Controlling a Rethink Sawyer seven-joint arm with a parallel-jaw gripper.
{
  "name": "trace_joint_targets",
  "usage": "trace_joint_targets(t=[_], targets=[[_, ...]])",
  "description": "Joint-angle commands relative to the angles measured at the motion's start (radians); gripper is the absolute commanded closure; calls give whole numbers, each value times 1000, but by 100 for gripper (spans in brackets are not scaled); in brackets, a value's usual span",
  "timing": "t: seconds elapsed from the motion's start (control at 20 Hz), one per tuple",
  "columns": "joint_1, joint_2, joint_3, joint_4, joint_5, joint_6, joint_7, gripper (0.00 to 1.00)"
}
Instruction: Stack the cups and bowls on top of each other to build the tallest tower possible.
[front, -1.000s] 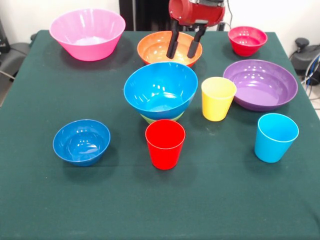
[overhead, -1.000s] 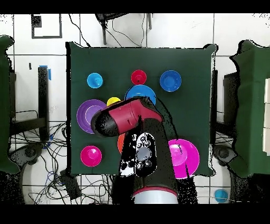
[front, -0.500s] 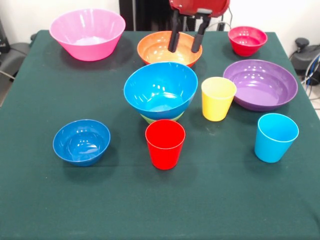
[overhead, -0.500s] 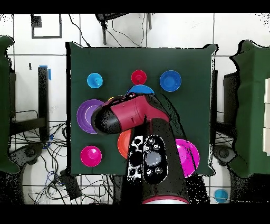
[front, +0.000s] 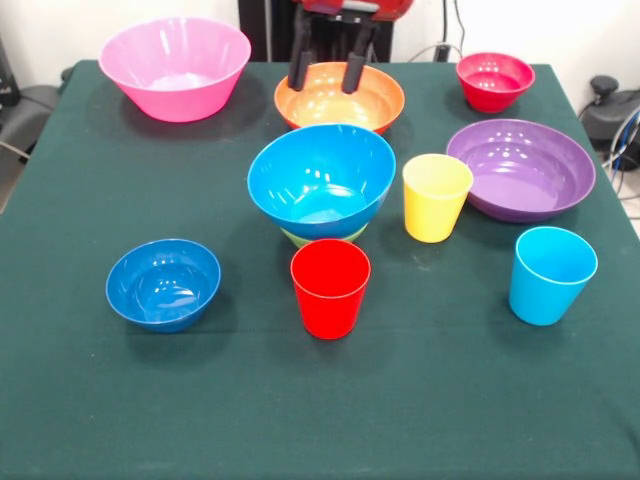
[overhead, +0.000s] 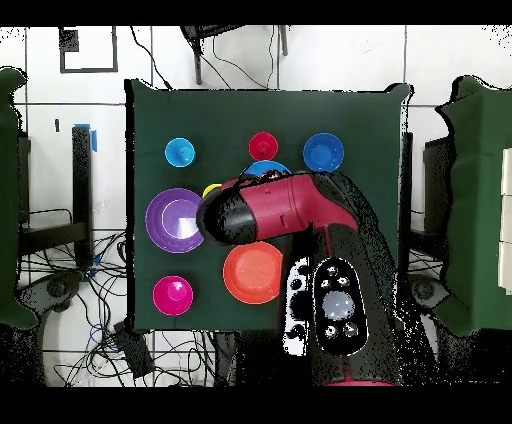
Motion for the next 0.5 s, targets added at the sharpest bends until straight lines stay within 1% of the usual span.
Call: trace_joint_targets(t=[0.05, 0.2, 0.5], targets=[[-30, 27, 139, -29, 4, 119, -197, 0], [-41, 48, 149, -58, -14, 127, -193, 0], [-56, 91, 168, -129, -26, 165, -203, 0]])
